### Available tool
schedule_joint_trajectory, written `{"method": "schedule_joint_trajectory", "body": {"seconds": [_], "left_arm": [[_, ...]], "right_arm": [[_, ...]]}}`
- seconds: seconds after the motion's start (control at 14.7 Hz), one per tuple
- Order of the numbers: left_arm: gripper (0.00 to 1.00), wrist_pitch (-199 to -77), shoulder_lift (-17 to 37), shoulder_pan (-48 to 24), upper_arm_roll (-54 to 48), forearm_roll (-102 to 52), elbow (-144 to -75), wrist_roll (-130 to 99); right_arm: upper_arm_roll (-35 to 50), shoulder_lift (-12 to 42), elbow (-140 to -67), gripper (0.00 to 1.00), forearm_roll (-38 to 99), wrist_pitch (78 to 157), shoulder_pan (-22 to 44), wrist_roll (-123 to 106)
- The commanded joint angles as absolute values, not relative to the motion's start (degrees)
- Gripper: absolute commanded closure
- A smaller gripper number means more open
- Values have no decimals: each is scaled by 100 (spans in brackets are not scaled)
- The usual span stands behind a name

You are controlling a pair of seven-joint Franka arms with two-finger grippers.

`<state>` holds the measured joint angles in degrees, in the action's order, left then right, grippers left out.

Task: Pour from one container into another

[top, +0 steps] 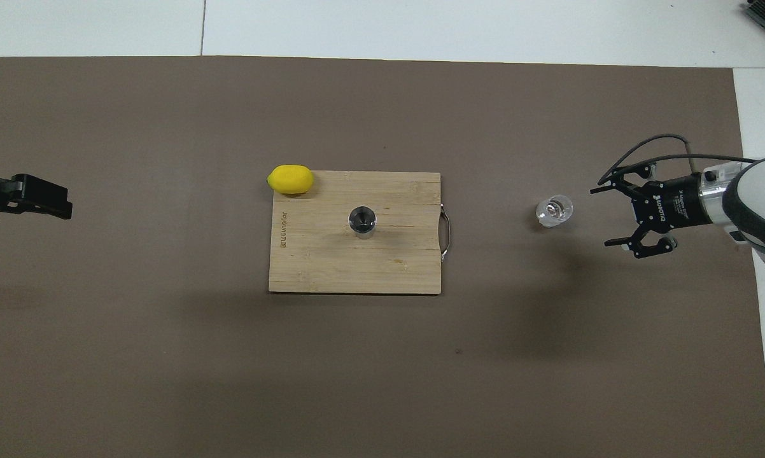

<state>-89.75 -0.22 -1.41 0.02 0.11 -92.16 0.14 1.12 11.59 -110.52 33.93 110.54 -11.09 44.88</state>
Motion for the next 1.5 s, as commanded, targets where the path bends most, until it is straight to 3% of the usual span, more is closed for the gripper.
{"method": "schedule_joint_trajectory", "body": {"seconds": [0.0,0.54,0.88,1.16,1.43], "left_arm": [[0,-8930,-88,-228,62,114,-9211,-62],[0,-8921,-79,-237,62,88,-9193,-62],[0,-8912,-79,-237,70,88,-9193,-62],[0,-8903,-79,-246,70,88,-9176,-62],[0,-8895,-79,-246,70,88,-9167,-62]], "right_arm": [[149,1081,-10856,0,2789,11118,-880,4063],[193,818,-10415,0,205,11180,-107,2698],[167,309,-10398,0,-79,11013,202,2235],[-358,-52,-10275,0,-79,10391,438,1618],[-466,-96,-9405,0,-53,9168,195,1275]]}}
